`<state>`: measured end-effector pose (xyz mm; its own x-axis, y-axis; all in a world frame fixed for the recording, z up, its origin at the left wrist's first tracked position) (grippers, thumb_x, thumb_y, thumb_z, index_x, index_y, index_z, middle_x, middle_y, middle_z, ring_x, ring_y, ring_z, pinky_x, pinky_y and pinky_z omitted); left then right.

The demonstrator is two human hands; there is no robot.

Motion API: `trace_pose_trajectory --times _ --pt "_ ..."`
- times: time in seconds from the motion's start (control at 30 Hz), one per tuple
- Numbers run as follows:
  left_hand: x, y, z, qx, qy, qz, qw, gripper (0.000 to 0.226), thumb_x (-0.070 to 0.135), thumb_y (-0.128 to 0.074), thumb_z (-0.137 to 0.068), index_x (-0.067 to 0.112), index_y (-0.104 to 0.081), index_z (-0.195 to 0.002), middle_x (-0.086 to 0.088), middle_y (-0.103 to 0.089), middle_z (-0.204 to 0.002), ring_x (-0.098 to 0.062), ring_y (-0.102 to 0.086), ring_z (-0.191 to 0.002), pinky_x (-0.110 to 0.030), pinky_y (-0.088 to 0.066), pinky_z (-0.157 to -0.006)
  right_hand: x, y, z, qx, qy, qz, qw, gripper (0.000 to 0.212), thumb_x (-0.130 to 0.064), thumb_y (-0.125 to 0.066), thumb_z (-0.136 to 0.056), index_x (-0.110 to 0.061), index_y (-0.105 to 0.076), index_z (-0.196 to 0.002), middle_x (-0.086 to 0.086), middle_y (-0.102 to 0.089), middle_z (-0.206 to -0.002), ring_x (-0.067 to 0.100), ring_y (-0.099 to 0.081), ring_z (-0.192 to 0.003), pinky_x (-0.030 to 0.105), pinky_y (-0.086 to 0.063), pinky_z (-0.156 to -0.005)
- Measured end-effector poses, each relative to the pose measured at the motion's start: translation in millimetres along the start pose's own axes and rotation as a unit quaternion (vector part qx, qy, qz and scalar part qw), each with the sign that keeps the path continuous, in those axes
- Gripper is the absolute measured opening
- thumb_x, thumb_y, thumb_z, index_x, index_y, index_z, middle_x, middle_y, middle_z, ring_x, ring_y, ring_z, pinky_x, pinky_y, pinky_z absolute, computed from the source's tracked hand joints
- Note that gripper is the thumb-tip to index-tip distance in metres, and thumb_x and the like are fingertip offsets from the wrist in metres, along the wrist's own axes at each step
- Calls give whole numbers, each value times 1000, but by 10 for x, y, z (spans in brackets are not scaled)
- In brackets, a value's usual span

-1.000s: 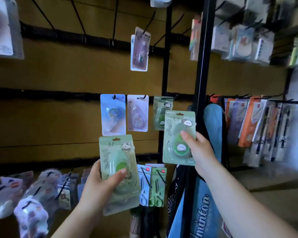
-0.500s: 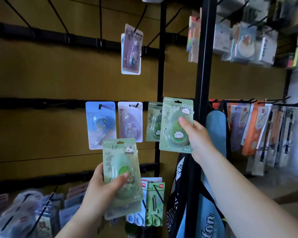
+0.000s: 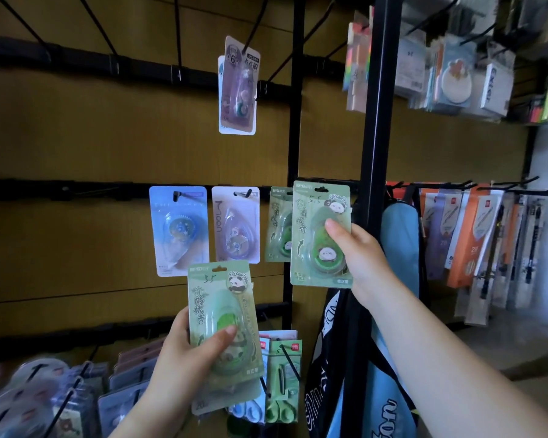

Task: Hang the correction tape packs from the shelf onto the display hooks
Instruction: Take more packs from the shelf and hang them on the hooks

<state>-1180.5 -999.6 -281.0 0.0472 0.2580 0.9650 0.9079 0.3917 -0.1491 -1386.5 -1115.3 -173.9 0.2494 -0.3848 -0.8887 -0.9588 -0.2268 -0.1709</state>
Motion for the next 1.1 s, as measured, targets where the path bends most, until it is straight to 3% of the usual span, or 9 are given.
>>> trace_pose_trajectory --times 0.3,0.5,0.63,0.73,0.87,0.97,1.03,1.1 --pt "20 21 -20 -3 -2 4 1000 41 7 -65 -79 17 -49 -116 -8 -68 -98 -26 -68 -84 -36 -53 -69 136 -136 -131 -12 -44 33 998 9 -29 -57 -88 -23 -59 -81 -5 -65 -81 10 -62 -74 23 -49 -65" --pt "15 127 -78 2 -5 4 1000 43 9 -67 -76 18 -51 -115 -7 -69 -97 -27 -68 -86 -42 -53 -76 290 -238 -316 -3 -73 75 994 17 -33 -56 -88 -17 -58 -93 -1 -65 -91 19 -61 -90 34 -49 -87" --pt "45 214 -116 14 -11 8 1000 32 7 -67 -77 21 -54 -103 -5 -70 -92 -23 -68 -81 -34 -52 -66 306 -277 -379 6 -74 106 992 31 -33 -54 -89 -13 -53 -113 2 -62 -102 15 -55 -88 27 -43 -81" --pt "41 256 -133 18 -12 12 1000 29 6 -67 -77 24 -54 -96 -3 -70 -88 -21 -69 -77 -31 -52 -63 350 -262 -397 22 -77 131 988 47 -35 -53 -89 -8 -46 -127 7 -55 -126 19 -51 -105 32 -39 -89" --pt "17 286 -139 20 -11 13 1000 32 7 -67 -77 23 -54 -101 -4 -70 -90 -21 -69 -77 -32 -52 -64 385 -193 -293 73 -44 191 978 46 -27 -53 -90 -9 -39 -130 6 -53 -122 18 -50 -98 27 -42 -78" --pt "-31 285 -145 23 -4 11 1000 35 10 -67 -78 22 -52 -107 -3 -69 -93 -21 -69 -79 -31 -52 -63 414 -120 -62 128 4 272 954 53 -20 -55 -88 -12 -34 -136 7 -43 -139 24 -43 -123 33 -38 -96" --pt "-52 261 -142 20 -1 10 1000 36 11 -67 -78 22 -52 -108 -4 -69 -94 -21 -69 -80 -33 -53 -63 449 -185 160 132 44 276 951 45 -17 -55 -88 -12 -41 -130 5 -45 -137 22 -39 -127 28 -32 -101" --pt "-65 227 -129 16 2 12 1000 35 11 -67 -77 23 -52 -106 -4 -69 -94 -24 -69 -81 -38 -56 -69 568 -405 337 59 45 232 970 20 -16 -55 -88 -15 -55 -108 0 -59 -113 17 -51 -109 12 -37 -87"
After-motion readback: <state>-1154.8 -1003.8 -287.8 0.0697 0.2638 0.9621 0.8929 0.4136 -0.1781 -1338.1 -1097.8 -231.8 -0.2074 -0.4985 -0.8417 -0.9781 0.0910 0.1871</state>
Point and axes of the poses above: each hand's wrist, its own z-axis away from the middle knuckle, its own y-axis out of the back of the hand, x = y × z, the point moved 10 cm from there along -z, towards the middle knuckle
